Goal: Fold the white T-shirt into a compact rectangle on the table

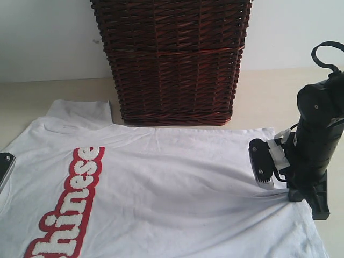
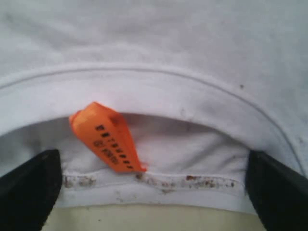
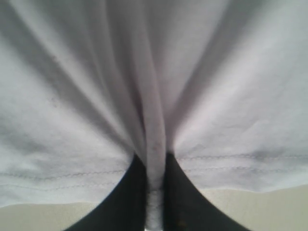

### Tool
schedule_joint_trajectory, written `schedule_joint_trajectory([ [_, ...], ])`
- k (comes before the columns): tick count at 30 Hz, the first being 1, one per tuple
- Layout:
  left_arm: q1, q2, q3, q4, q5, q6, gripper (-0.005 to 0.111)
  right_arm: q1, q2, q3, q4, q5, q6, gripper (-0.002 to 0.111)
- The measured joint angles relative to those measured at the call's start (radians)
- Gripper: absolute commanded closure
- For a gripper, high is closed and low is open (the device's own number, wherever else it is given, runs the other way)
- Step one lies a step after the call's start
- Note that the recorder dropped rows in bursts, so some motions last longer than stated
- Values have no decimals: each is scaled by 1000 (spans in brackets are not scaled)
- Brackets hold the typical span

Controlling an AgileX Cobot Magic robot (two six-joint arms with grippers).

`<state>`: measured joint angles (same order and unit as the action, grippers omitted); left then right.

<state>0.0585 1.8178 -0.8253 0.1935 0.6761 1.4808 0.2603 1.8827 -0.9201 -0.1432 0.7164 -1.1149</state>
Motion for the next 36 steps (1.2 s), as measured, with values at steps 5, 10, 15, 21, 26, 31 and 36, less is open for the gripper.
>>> schedule_joint_trajectory([
  [5, 0, 0, 0, 0, 0, 0, 2, 0, 0, 0, 2, -2, 0, 108],
  [10, 0, 0, 0, 2, 0, 0, 2, 0, 0, 0, 2, -2, 0, 108],
  [15, 0, 0, 0, 2, 0, 0, 2, 0, 0, 0, 2, -2, 2, 108],
  [21, 0, 0, 0, 2, -2, 0, 2, 0, 0, 0, 2, -2, 2, 108],
  [26, 0, 0, 0, -2, -4, -58, 3, 0, 0, 0, 2, -2, 2, 108],
  [31, 0, 0, 0, -4, -19, -77, 103, 0, 0, 0, 2, -2, 2, 108],
  [36, 0, 0, 0, -11, -39, -79, 104, 0, 0, 0, 2, -4, 2, 108],
])
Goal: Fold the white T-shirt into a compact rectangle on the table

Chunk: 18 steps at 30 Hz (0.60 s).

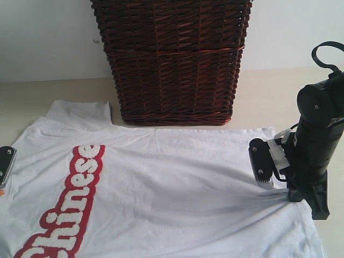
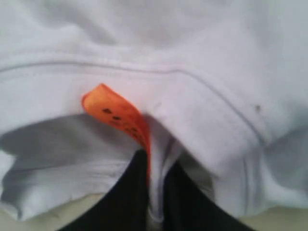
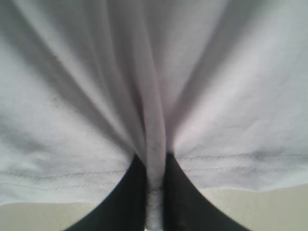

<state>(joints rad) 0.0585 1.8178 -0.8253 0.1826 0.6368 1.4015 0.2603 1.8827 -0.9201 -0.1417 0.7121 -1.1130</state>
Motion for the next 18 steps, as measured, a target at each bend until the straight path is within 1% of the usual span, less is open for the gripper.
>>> schedule_joint_trajectory([
  [4, -4, -5, 0, 19, 3, -1, 104, 0, -12, 6, 0, -21, 0, 108],
  [8, -59, -70, 1, 65, 16, -76, 104, 0, -50, 15, 4, -67, 3, 108],
  [10, -97, -120, 2, 122, 18, -164, 104, 0, -92, 15, 4, -70, 17, 108],
  [12, -119, -182, 2, 199, 27, -307, 105, 0, -138, 15, 6, -61, 31, 108],
  [14, -123, -238, 2, 275, 63, -416, 107, 0, -194, 15, 15, -34, 40, 108],
  [18, -124, -371, 2, 419, 183, -595, 107, 0, -324, 15, 37, 19, 75, 108],
])
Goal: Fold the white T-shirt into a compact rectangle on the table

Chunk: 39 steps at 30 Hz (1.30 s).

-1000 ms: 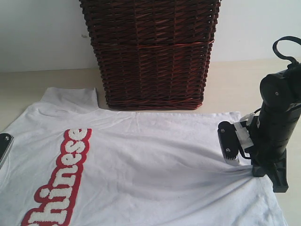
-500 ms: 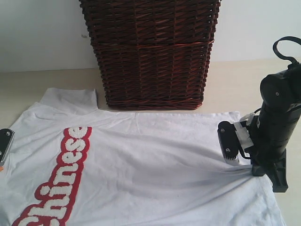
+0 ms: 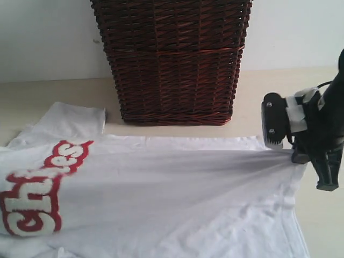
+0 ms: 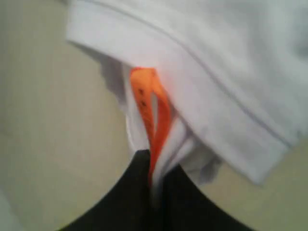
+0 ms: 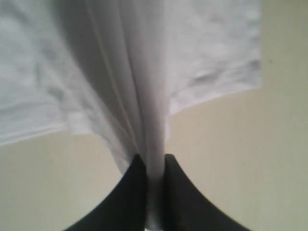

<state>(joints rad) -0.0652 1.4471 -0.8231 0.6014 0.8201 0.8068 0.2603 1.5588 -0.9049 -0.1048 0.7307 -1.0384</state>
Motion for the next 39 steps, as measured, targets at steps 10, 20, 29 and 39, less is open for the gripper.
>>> schedule_joint_trajectory([
  [10, -4, -417, 0, -5, 57, -287, 107, 0, -418, 2, 48, 217, 52, 108],
  [20, -4, -871, -148, -201, 96, -310, 107, 0, -866, -4, 90, 377, 110, 108],
  [29, -4, -951, -299, -295, 338, -237, 107, 0, -1015, -93, 176, 488, 118, 108],
  [39, -4, -793, -108, -363, 382, -157, 107, 0, -762, 35, 191, 491, 133, 108],
])
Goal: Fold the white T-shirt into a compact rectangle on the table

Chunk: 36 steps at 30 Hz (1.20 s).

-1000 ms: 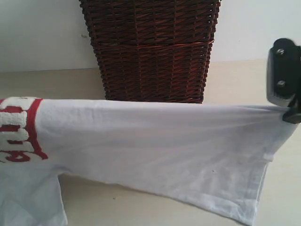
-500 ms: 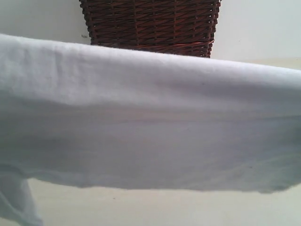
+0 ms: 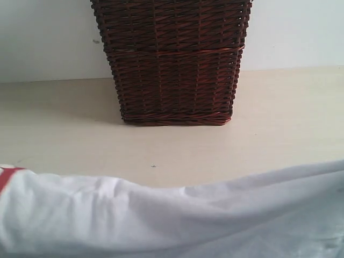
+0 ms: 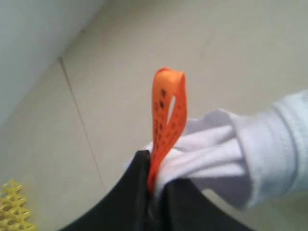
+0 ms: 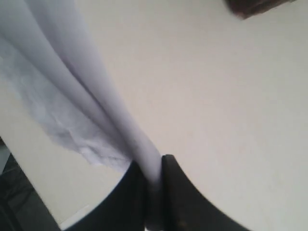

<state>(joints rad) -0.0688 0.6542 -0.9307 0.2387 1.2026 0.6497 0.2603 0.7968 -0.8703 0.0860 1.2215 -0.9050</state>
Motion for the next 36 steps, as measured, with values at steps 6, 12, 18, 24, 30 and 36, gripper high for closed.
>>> schedule_joint_trajectory([
  [6, 0, 222, 186, 42, -281, -25, 107, 0, 337, 69, -70, -303, -3, 108],
  [12, 0, 477, 242, 275, -642, -233, 86, 0, 614, 73, -103, -702, 65, 104],
  [18, 41, 683, 242, 616, -858, -565, 51, -2, 769, 64, -163, -971, 120, 71],
  [24, 188, 835, 215, 866, -903, -938, 95, -60, 805, 12, -163, -1215, 297, 78],
  [30, 169, 829, 200, 697, -1066, -1031, 107, -121, 810, -16, -160, -1098, 449, 108],
  [36, -114, 740, 199, -55, -732, -217, 107, -121, 793, -136, 121, -655, 371, 108],
])
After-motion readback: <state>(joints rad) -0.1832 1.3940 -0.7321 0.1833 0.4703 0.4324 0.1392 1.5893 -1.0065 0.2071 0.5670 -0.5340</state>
